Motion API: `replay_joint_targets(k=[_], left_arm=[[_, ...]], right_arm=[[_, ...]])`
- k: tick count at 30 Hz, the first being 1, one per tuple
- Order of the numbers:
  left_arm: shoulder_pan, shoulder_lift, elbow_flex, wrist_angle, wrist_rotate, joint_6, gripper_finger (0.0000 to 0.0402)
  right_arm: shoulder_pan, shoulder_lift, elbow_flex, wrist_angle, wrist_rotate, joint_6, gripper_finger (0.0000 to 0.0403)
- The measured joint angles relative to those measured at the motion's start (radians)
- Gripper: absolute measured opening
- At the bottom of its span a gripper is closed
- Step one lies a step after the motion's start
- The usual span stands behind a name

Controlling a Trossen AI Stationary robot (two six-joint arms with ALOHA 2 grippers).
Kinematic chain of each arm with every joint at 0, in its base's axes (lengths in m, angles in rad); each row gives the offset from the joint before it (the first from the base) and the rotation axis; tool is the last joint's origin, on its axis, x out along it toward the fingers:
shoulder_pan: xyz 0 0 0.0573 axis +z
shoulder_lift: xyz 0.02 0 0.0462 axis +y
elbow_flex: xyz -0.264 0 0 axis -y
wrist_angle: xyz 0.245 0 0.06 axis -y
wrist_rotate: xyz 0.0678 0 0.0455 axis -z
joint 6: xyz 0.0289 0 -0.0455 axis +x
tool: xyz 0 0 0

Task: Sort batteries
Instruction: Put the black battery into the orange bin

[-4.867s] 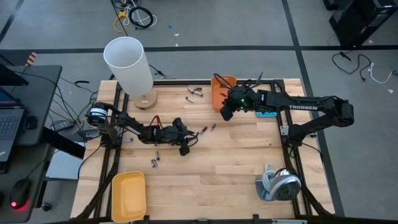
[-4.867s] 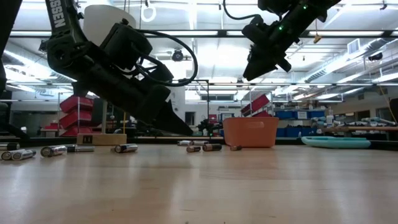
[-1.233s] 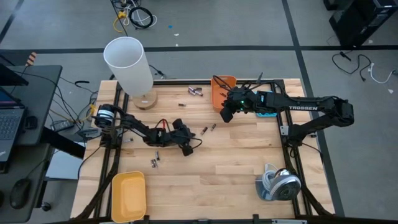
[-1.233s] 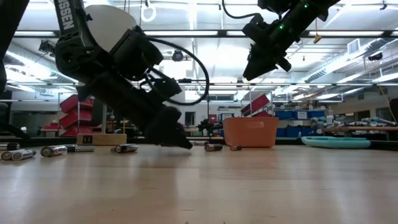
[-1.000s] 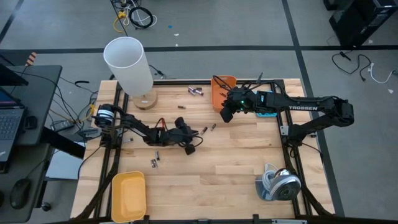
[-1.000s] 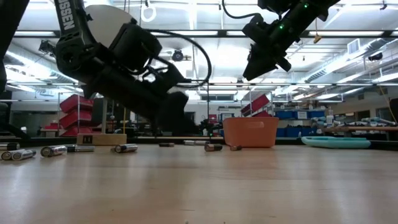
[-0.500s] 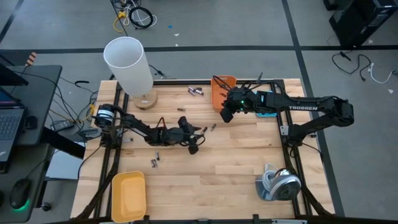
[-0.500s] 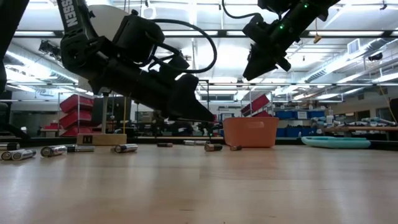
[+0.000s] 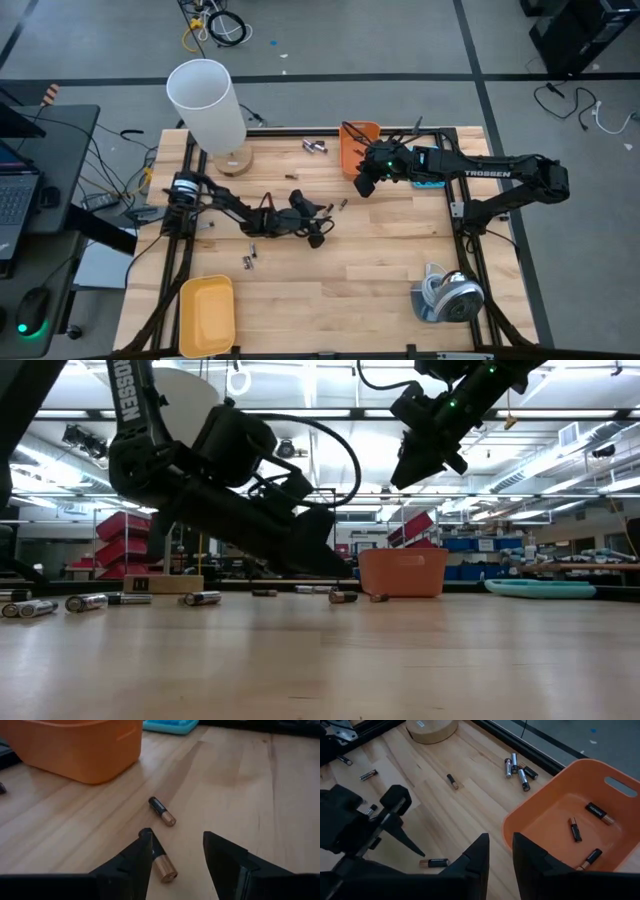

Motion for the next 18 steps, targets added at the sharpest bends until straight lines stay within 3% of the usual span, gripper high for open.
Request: replay_joint_targets(k=[18], left_arm=[[0.002,0.091,0.010,0.011,-0.058,0.001,0.0178]], right_arm=[[0.000,0.000,0.000,0.001,0.000,0.000,0.0073]])
